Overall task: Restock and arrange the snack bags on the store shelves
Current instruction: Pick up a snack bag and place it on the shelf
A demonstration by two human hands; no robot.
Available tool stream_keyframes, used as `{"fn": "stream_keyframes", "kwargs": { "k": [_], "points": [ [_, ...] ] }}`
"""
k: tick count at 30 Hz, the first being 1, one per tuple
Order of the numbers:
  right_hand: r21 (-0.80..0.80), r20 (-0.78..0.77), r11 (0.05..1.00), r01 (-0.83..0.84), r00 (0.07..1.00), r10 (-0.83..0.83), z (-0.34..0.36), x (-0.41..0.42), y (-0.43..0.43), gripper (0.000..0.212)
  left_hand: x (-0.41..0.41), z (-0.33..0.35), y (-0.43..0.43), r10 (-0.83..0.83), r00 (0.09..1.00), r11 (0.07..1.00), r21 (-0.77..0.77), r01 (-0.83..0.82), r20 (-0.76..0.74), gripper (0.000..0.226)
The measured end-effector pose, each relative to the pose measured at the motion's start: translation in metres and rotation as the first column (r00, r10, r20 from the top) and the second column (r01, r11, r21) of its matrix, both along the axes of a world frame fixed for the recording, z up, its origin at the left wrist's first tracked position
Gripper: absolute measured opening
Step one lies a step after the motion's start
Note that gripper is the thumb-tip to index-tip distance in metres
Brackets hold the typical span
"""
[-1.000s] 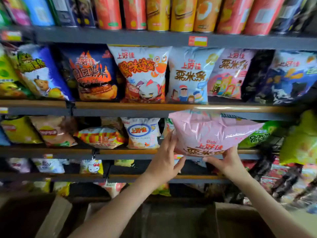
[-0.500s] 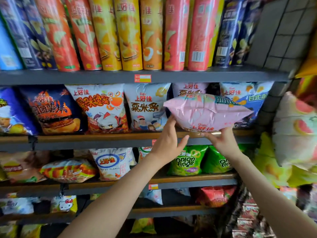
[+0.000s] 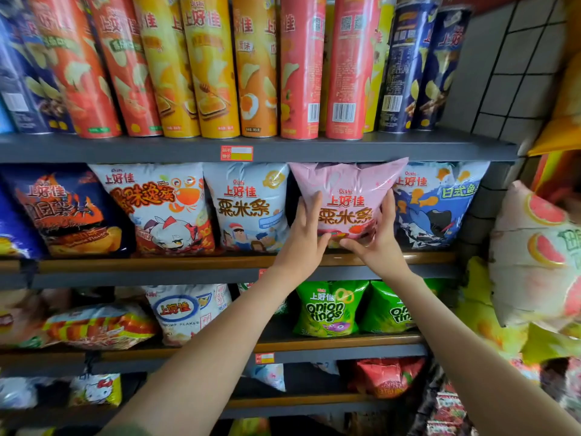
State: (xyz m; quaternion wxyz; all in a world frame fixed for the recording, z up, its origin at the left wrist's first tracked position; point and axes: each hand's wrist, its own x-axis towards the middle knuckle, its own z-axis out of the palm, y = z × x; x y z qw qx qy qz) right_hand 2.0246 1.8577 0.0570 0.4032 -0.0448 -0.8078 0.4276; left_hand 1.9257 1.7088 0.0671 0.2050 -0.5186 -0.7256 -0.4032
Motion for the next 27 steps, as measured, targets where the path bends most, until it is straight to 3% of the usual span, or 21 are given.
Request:
{"fn": "stream_keyframes", "kwargs": {
  "k": [9, 18, 21, 27],
  "points": [
    [0.044, 0.110, 0.996, 0.080, 0.990, -0.085, -0.013, -0.020, 0.022, 0.122, -0.015, -0.016, 0.017, 0.091, 0.994, 0.995, -0.026, -0.093, -0.058, 0.087],
    [0.023, 0.183, 0.996, 0.081, 0.980, -0.084, -0.008, -0.013, 0.021, 0.121, -0.011, -0.011, 0.014, 0.090, 0.996, 0.993, -0.069, -0.091, -0.012, 0.085],
    [-0.058, 0.106, 0.995, 0.082, 0.992, -0.075, 0.000, -0.012, 0.017, 0.112, -0.010, 0.000, 0.013, 0.090, 0.996, 0.994, -0.059, -0.089, 0.004, 0.072],
    [0.062, 0.211, 0.986, 0.154, 0.964, -0.164, 0.010, -0.020, 0.014, 0.099, -0.013, 0.007, 0.018, 0.137, 0.987, 0.983, -0.136, -0.125, 0.083, 0.075]
  ]
}}
